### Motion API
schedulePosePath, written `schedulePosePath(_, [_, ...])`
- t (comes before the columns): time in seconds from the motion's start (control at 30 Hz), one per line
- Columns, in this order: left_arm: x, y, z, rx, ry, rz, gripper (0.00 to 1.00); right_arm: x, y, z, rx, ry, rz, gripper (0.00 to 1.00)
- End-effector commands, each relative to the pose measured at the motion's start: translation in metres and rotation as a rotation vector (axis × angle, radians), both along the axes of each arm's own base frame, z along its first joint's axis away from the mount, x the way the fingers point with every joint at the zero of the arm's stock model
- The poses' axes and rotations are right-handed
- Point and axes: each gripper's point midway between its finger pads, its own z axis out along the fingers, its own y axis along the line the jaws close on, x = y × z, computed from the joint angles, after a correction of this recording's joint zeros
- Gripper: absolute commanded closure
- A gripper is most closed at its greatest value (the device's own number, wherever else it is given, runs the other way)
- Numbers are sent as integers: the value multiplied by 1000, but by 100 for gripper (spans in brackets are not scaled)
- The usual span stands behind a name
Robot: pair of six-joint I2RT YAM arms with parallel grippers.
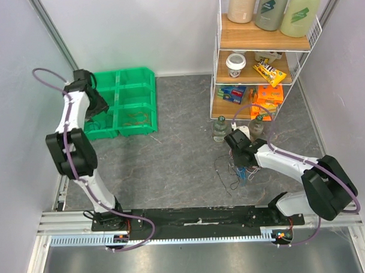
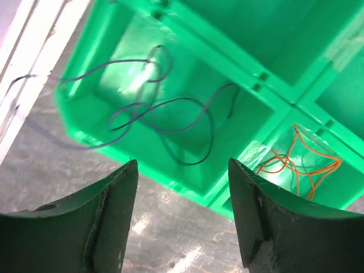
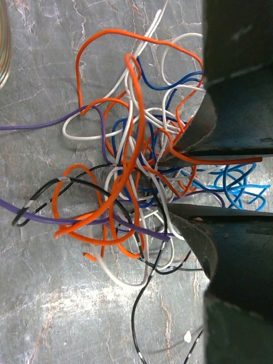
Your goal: Untangle the cables
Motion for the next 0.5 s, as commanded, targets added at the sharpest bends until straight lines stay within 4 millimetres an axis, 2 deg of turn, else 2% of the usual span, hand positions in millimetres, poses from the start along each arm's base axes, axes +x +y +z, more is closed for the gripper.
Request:
schedulePosePath(0.0, [-40, 47, 31, 5, -86, 252, 28, 12, 12, 5, 31, -18, 20, 60])
schedulePosePath(0.03, [-50, 55, 30, 2, -89, 304, 15, 13, 13, 5, 31, -16, 25, 61])
schedulePosePath(0.17, [-90, 95, 28, 14, -102, 527, 11, 14, 15, 4, 26, -5, 43, 61])
schedulePosePath(0.2, [-92, 99, 23, -2, -113, 549, 11, 15, 15, 4, 24, -4, 46, 60])
schedulePosePath(0.3, [-88, 109, 9, -92, -140, 571, 19, 17, 16, 5, 19, -2, 52, 61])
schedulePosePath(0.47, [-67, 123, -4, -73, -164, 513, 25, 19, 17, 7, 11, 2, 64, 61])
